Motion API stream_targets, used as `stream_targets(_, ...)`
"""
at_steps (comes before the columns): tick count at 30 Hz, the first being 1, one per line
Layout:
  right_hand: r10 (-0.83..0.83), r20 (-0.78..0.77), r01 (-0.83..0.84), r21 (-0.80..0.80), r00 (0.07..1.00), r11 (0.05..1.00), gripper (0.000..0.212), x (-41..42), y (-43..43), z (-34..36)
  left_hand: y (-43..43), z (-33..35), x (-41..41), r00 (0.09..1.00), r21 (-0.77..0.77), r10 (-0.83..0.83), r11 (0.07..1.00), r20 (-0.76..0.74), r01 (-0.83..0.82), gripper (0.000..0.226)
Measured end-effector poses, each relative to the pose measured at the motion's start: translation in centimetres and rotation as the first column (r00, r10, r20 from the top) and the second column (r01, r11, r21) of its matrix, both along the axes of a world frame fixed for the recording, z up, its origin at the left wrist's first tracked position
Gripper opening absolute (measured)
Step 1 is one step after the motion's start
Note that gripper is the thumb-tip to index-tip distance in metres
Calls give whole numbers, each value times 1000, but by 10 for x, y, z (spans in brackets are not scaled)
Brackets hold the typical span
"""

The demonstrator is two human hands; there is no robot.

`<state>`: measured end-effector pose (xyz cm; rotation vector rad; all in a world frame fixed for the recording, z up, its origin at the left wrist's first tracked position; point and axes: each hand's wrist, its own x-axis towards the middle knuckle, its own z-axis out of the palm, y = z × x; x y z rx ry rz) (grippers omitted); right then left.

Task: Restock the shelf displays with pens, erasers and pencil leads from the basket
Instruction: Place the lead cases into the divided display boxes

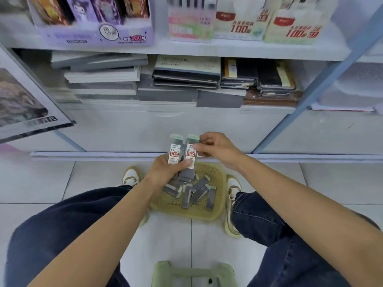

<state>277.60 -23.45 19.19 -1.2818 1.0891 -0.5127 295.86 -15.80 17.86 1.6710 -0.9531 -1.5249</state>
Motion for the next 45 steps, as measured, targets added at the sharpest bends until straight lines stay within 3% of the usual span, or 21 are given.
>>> stream_targets(5, -31, 109, 45, -131, 994, 990, 27, -10, 2, 50, 3, 47, -16, 974, -19, 89, 995, -209, -95, 28)
stream_targets(10, -52, 162, 88, -223, 985, 971, 25, -21, 3, 96, -1, 87, -31, 942, -94, 138, 980, -305, -174, 27)
stream_targets(15, -174, 233, 230, -242, 957, 943, 23, -42, 2, 135, -10, 123, -38, 964, -175, 188, 959, -186, -221, 19)
stream_targets(23, -130, 210, 199, -353, 969, 914, 14, -53, 7, 174, -15, 165, -59, 992, -311, 91, 944, -85, -113, 11)
stream_targets(29, -138, 181, 195, -344, 974, 919, 35, -64, -4, 190, -29, 188, -71, 997, -360, 7, 932, -74, -33, 13)
stream_targets(34, -97, 156, 146, -336, 983, 931, 27, -79, -25, 204, -52, 200, -81, 998, -336, -22, 942, -65, -2, 18)
stream_targets(38, -248, 213, 318, -421, 945, 849, 18, -102, -52, 227, -81, 211, -85, 988, -303, 5, 952, -156, -53, 18)
stream_targets(45, -475, 206, 484, -644, 855, 593, 16, -128, -109, 267, -125, 233, -94, 974, -254, -53, 967, -222, -5, 25)
